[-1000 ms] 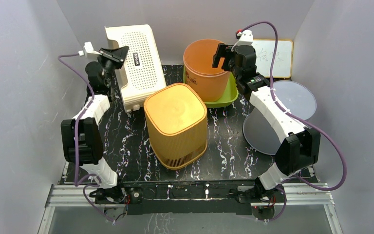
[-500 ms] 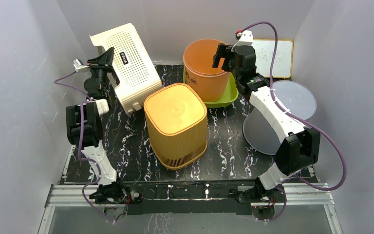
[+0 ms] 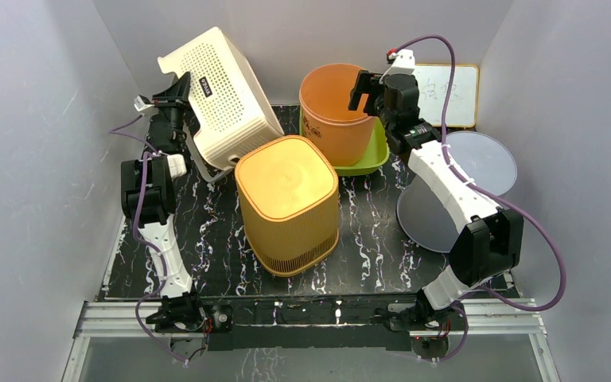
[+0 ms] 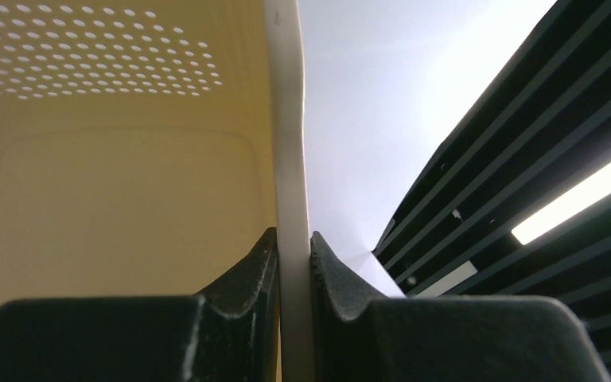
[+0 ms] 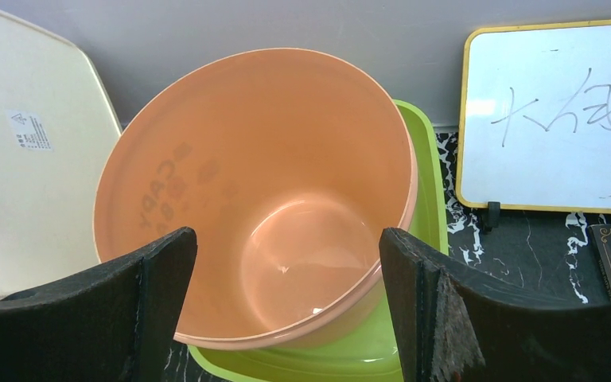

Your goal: Turn the large container upside down

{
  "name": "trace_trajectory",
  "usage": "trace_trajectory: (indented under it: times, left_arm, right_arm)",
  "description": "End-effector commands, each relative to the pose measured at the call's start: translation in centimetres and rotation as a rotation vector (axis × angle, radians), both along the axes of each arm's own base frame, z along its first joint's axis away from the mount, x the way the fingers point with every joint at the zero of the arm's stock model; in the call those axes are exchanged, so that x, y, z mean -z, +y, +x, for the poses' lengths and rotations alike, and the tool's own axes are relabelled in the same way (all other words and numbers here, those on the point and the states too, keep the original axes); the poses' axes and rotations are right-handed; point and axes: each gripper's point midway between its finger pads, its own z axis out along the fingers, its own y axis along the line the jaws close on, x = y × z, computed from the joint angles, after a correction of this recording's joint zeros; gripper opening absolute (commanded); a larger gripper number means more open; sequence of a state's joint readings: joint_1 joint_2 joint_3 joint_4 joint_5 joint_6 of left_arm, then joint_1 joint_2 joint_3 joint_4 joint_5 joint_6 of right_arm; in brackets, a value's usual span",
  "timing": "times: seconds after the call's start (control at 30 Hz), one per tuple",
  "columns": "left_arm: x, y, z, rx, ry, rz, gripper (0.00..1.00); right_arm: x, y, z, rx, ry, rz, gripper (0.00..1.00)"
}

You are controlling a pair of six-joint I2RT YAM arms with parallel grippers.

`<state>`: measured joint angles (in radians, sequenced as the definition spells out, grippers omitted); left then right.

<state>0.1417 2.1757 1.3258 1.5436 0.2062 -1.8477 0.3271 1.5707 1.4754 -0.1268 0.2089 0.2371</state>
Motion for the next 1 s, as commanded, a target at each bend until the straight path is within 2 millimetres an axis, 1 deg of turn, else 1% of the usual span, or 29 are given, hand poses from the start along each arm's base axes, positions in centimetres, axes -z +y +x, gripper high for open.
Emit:
trace_trajectory:
  times: [0.0, 0.17, 0.33, 0.47, 0.6, 0.73, 0.87, 0.93, 0.97]
  left_arm:
    - [-2.4, -0.2, -3.5, 0.001, -0.19, -0.008, 0.0]
    - [4.0, 0.3, -2.8, -0.012, -0.042, 0.003, 0.0]
    - [9.2, 1.4, -2.8, -0.026, 0.078, 0.037, 0.0]
    - [12.3, 2.3, -3.0, -0.026, 0.147, 0.046, 0.0]
    - [13.6, 2.8, -3.1, -0.006, 0.174, 0.056, 0.01]
    - [14.4, 4.0, -3.4, -0.004, 0.191, 0.07, 0.34]
    - [15.1, 5.4, -4.1, -0.024, 0.225, 0.09, 0.49]
    - [15.5, 5.9, -4.4, -0.021, 0.237, 0.094, 0.52]
    - [15.6, 6.1, -4.6, -0.02, 0.24, 0.096, 0.56]
  right_arm:
    - [-3.2, -0.4, 0.4, 0.015, -0.097, 0.025, 0.84]
    - [-2.7, 0.1, 0.8, -0.001, -0.09, 0.03, 0.84]
    - [-2.7, 0.2, 1.1, -0.001, -0.092, 0.027, 0.84]
    - [-2.5, 0.3, 1.3, -0.006, -0.089, 0.027, 0.84]
    - [-2.0, 0.5, 1.4, -0.009, -0.08, 0.027, 0.84]
    - [-1.9, 0.6, 1.5, -0.014, -0.079, 0.03, 0.84]
    - [-1.9, 0.7, 1.6, -0.017, -0.078, 0.031, 0.84]
    - [-1.7, 0.8, 1.7, -0.019, -0.075, 0.032, 0.84]
    - [-1.6, 0.8, 1.7, -0.021, -0.073, 0.034, 0.84]
